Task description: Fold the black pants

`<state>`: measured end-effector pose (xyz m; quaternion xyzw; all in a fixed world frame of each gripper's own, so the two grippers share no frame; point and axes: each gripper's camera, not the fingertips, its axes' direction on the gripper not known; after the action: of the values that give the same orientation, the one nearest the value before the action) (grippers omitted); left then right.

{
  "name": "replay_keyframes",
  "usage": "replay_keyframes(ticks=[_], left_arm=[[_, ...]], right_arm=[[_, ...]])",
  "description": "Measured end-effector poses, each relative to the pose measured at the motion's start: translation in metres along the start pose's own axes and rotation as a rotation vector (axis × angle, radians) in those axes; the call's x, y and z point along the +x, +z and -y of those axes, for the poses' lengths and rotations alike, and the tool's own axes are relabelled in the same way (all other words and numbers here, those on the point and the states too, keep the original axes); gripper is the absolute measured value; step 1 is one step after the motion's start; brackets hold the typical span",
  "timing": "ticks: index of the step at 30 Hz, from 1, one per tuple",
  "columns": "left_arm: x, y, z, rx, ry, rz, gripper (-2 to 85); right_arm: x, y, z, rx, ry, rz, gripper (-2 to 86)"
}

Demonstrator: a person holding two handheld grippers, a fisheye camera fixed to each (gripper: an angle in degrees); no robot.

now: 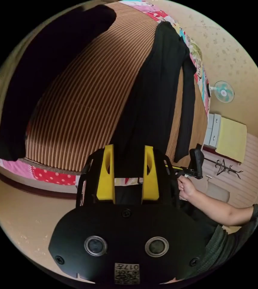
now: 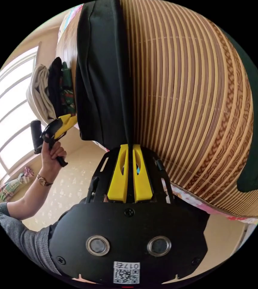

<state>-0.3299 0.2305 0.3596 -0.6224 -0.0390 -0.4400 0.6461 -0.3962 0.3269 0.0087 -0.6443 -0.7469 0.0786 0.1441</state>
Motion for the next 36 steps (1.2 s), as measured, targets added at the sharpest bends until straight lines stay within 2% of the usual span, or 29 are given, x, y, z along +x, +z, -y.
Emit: replay_keyframes(ticks=[1,3,7,9,13,15,17,21,23,26,28,33,36], left_arm=[[0.006,0.014,0.006,-0.05,0.008,0.063,11.7],[0.01,0.019,0.008,-0.052,-0.029,0.184,7.0],[0.002,0.028,0.002,-0.16,-0.095,0.128,2.2],[0.001,0.036,-0.01,-0.187,-0.123,0.154,2.0],[-0.002,0.033,-0.044,-0.041,-0.301,0.006,3.7],[0.0,0.028,-0.059,0.047,-0.363,-0.036,4.8],[0.004,0.027,-0.079,0.11,-0.437,-0.048,5.7],[0.016,0.042,-0.1,0.094,-0.511,0.006,5.4],[0.028,0.055,-0.108,0.081,-0.504,0.011,5.1],[0.048,0.073,-0.115,0.054,-0.483,0.027,4.0],[0.062,0.082,-0.117,0.036,-0.453,0.037,2.2],[0.095,0.103,-0.116,-0.007,-0.372,0.061,-0.3],[0.114,0.114,-0.116,-0.026,-0.319,0.078,-0.6]], right_arm=[[0.001,0.0,-0.004,0.005,0.002,0.012,2.8],[0.003,-0.001,-0.02,0.015,0.004,0.013,3.0],[-0.008,0.0,-0.043,-0.036,-0.05,-0.071,3.3],[-0.025,0.021,-0.058,-0.166,-0.206,-0.193,4.1],[-0.044,0.013,-0.079,-0.238,-0.384,-0.29,6.5],[-0.039,-0.034,-0.092,-0.137,-0.416,-0.351,7.4],[-0.019,-0.08,-0.096,-0.029,-0.349,-0.436,7.3],[0.046,-0.177,-0.103,0.236,-0.116,-0.736,6.6],[0.068,-0.199,-0.105,0.293,-0.038,-0.78,5.8],[0.098,-0.196,-0.114,0.246,0.015,-0.734,3.3],[0.097,-0.191,-0.137,0.292,-0.004,-0.7,2.2],[0.066,-0.146,-0.2,0.151,-0.182,-0.745,1.1],[0.065,-0.163,-0.224,0.114,-0.159,-0.602,1.7]])
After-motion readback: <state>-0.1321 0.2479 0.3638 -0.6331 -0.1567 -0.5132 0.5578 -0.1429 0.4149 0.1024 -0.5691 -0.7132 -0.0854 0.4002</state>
